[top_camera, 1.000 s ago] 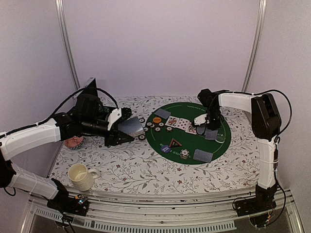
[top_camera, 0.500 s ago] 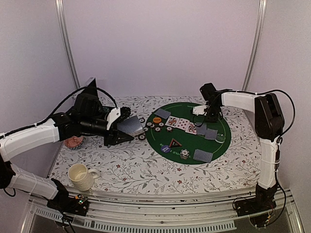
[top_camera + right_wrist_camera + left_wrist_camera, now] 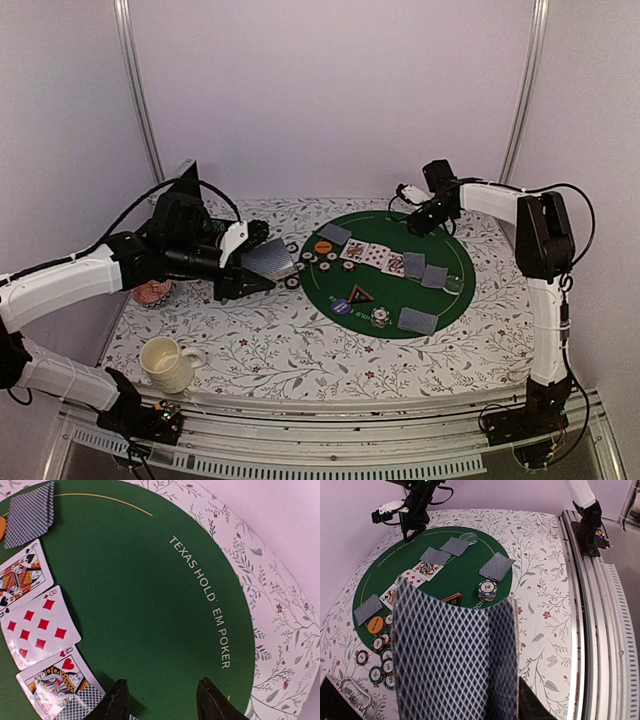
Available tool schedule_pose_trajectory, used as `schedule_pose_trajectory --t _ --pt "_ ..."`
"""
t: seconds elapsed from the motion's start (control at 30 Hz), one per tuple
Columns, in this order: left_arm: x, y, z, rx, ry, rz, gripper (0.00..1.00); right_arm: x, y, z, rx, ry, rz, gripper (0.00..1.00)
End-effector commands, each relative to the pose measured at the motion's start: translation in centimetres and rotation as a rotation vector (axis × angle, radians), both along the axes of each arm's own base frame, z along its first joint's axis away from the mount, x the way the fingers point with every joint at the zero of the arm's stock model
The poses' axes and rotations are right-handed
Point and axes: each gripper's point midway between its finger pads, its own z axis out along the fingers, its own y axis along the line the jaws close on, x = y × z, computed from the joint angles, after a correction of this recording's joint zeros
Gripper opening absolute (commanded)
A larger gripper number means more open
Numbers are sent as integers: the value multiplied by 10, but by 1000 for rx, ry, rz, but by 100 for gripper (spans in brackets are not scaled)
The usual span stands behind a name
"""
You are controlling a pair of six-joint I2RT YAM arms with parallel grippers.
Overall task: Distribute texas hold em gaming equipment
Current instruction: Adjust the poker card in the community card area.
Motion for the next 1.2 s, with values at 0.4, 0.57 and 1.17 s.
schedule_pose_trajectory --t 0.4,0.57,1.17 --pt "-6 -2 2 -6 -20 -18 39 -21 -26 -92 -28 233 -268 37" --pt "-6 -2 2 -5 -19 -19 39 -28 -33 -79 -46 210 -281 37" --pt "-7 -2 2 -6 -20 -19 39 -26 -51 -36 -82 103 -340 45"
